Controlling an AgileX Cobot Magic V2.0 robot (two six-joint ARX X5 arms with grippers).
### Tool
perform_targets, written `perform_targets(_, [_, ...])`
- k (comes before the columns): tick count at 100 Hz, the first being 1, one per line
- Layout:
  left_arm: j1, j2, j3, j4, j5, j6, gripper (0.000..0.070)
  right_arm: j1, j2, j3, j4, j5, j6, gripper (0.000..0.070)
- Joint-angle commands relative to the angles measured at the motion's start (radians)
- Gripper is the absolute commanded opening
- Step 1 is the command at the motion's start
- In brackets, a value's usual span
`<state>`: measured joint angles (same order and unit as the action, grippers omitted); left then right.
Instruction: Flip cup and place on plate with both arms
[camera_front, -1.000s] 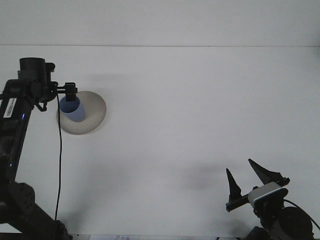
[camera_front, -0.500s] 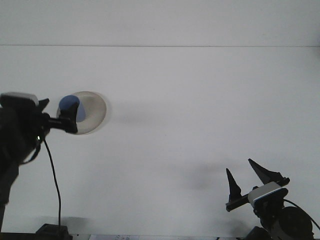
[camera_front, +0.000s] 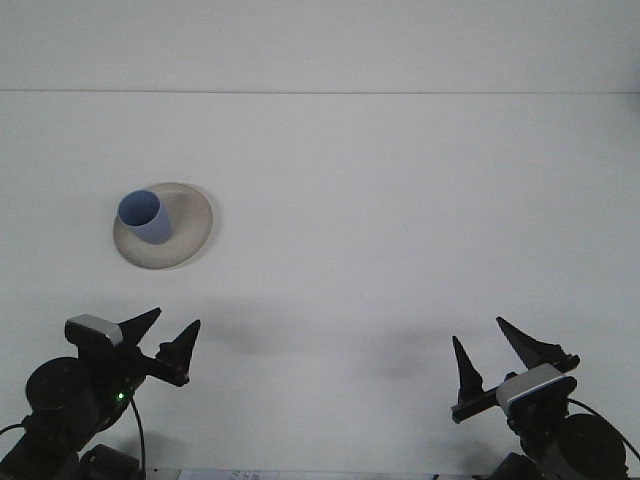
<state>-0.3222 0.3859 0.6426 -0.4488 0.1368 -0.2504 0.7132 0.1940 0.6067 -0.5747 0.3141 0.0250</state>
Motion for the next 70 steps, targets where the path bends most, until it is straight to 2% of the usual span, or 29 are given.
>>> perform_targets(1, [-0.004,0.003,0.011,0.006,0.002,-0.008,0.0028,0.010,0.002,0.002,0.013,-0.006,0.010,0.0077])
perform_targets(2, [-0.004,0.003,0.011,0.006,0.002,-0.008,0.0000,0.010,0.002,0.002,0.013,-0.008,0.010,0.0025])
perform_targets(3, [-0.004,0.003,0.011,0.006,0.002,-0.007,0.0000,0.010,0.002,0.002,0.013,-0.009,0.010,0.0000])
perform_targets(6, [-0.004,0.003,0.011,0.006,0.002,-0.005,0.0019,0.010,0.002,0.002,0.013,-0.010,0.010,0.0008])
perform_targets(70, [-0.003,-0.004,0.011,0.009,0.002,-0.004,0.0015,0.010,0.002,0.003,0.017,-0.009,0.012,0.0006])
